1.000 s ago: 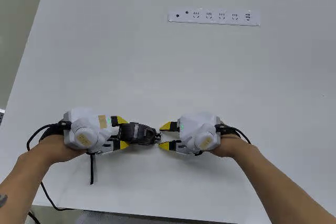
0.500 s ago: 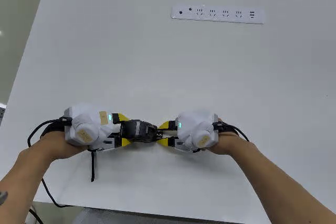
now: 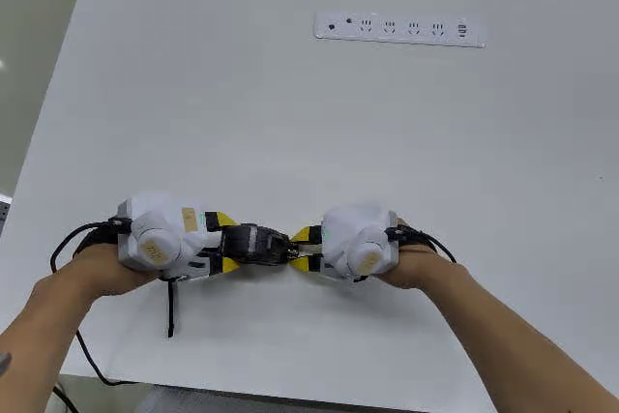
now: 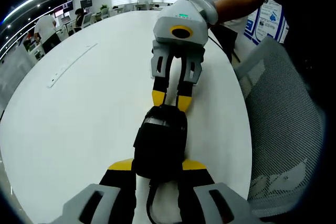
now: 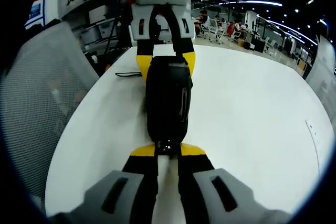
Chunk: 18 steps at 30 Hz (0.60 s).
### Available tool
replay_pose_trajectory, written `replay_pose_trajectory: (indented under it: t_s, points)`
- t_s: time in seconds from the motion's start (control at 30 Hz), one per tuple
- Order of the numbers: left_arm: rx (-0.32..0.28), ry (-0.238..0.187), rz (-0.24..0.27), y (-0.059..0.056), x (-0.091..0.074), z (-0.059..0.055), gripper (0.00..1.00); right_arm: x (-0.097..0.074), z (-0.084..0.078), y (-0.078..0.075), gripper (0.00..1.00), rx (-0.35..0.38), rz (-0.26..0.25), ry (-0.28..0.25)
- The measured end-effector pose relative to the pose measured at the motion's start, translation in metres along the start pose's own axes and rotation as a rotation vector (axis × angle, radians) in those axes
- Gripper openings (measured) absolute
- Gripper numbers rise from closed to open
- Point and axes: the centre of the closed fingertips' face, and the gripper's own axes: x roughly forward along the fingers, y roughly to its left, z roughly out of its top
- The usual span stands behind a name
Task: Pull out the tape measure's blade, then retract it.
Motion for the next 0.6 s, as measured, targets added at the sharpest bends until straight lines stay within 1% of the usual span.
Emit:
replay_pose_trajectory:
  t_s: [0.47,0.6]
  points:
    - [-0.008,-0.002,0.0,0.0002,-0.0013,-0.0011,0.27,-0.0029,0.0029,-0.0002,0.11,-0.021,0.007,0.018]
    - [-0.008,-0.003,0.001,0.0,-0.0014,-0.001,0.27,-0.0047,0.0016,-0.0002,0.11,-0.029,0.007,0.026]
